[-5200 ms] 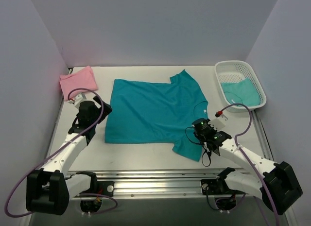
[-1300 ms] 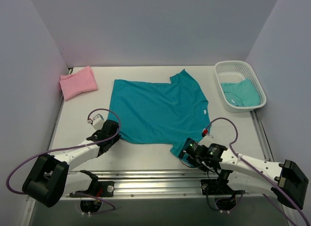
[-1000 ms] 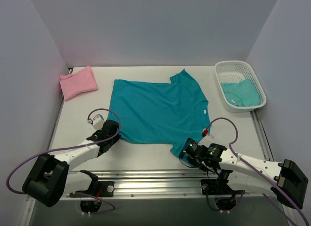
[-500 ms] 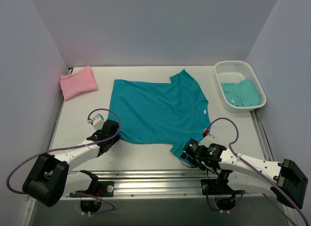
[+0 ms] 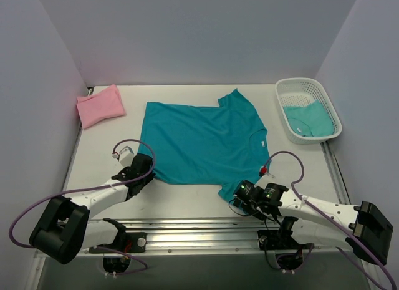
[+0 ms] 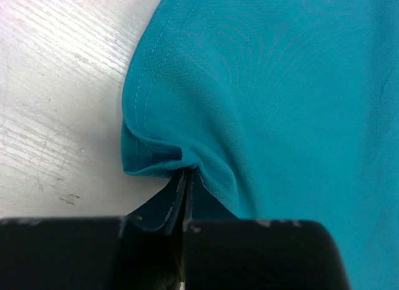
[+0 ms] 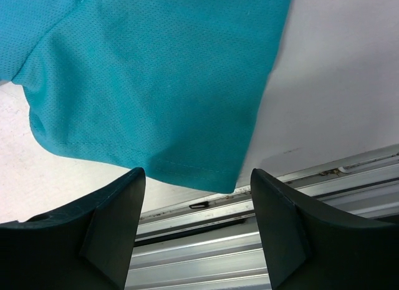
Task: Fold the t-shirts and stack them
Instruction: Grap the side of the flattened tshirt closest away from the robot with both arms
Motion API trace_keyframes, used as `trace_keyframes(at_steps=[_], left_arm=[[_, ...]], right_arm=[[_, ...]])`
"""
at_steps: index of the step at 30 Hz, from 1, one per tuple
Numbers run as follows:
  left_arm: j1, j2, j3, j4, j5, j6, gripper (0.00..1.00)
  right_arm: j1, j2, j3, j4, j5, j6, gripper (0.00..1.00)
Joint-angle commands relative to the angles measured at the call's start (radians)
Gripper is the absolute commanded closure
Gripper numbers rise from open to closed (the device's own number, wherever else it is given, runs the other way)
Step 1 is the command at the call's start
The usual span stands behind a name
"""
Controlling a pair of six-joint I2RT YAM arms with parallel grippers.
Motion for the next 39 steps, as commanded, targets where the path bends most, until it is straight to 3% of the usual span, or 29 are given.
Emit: trace_keyframes(at_steps=[1,9,15,22,31,39], left_arm=[[-0.004,0.015,0.008,0.038,-0.001,0.016,0.98],[-0.006,0.010,0.000,0.051,0.001,0.016,0.98],[-0.004,0.015,0.000,0.057,0.002,0.016,0.98],[-0.004,0.007,0.003,0.043,0.003,0.016,0.98],[-0.006,-0.109,0.019,-0.075,-0.020,0.011,0.98],[-0.004,-0.174,0.063,-0.155,-0.014,0.008,0.98]], right_arm=[[0.006,0.042,0.005,0.007,0.008,0.019,0.37],[0.006,0.115,-0.015,0.081,-0.021,0.019,0.43],[0.008,0.134,0.000,0.067,-0.015,0.013,0.81],[0.008,0.123,0.029,0.010,0.011,0.009,0.99],[0.006,0.070,0.118,-0.097,0.107,-0.014,1.00],[-0.001,0.112,0.265,-0.143,0.285,-0.063,1.00]])
